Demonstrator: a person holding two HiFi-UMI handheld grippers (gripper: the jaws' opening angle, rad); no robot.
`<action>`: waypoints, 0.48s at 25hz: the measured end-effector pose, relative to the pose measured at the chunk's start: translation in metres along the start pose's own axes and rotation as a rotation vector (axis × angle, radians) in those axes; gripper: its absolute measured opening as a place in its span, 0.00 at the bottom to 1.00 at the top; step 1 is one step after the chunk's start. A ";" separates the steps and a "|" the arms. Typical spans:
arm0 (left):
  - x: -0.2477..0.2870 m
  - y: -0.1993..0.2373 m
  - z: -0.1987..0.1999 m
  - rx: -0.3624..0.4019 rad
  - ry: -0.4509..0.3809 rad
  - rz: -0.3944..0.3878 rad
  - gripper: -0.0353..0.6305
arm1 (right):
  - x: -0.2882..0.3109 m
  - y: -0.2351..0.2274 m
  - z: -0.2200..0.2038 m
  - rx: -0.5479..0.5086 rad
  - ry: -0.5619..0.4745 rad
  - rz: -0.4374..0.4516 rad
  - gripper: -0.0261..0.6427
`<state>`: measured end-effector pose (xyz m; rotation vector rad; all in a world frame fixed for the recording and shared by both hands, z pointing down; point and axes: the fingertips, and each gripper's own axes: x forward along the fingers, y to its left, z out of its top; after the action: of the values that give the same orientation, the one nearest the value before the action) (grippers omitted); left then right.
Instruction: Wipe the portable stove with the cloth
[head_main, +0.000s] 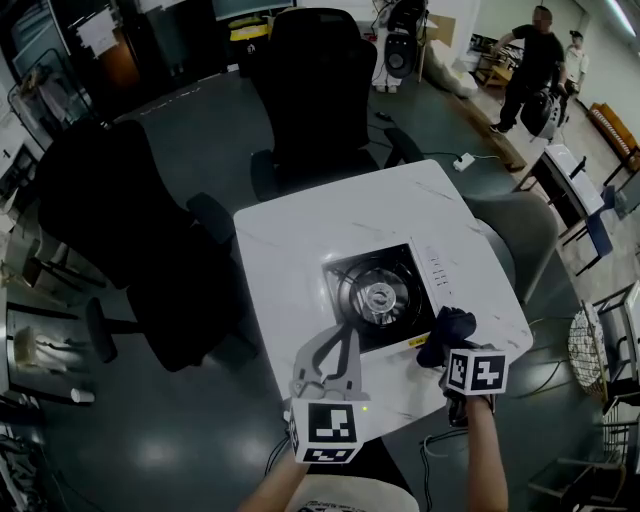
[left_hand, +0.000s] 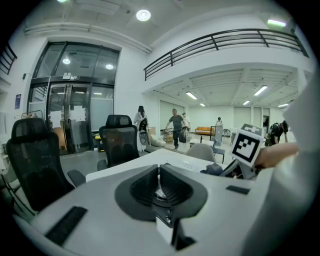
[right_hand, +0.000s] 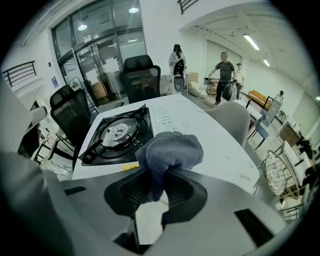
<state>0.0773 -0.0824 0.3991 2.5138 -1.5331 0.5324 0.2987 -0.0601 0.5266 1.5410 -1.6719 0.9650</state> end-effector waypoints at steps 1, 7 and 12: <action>-0.001 0.000 0.000 0.001 -0.001 -0.002 0.09 | -0.002 0.005 -0.004 0.003 -0.003 0.005 0.17; -0.007 -0.003 -0.002 0.004 -0.005 -0.014 0.09 | 0.001 0.027 -0.028 0.025 0.000 0.015 0.17; -0.010 -0.001 -0.005 0.005 -0.001 -0.013 0.09 | 0.009 0.032 -0.037 0.007 0.004 -0.006 0.17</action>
<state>0.0732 -0.0715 0.4001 2.5260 -1.5170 0.5348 0.2655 -0.0316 0.5508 1.5466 -1.6621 0.9708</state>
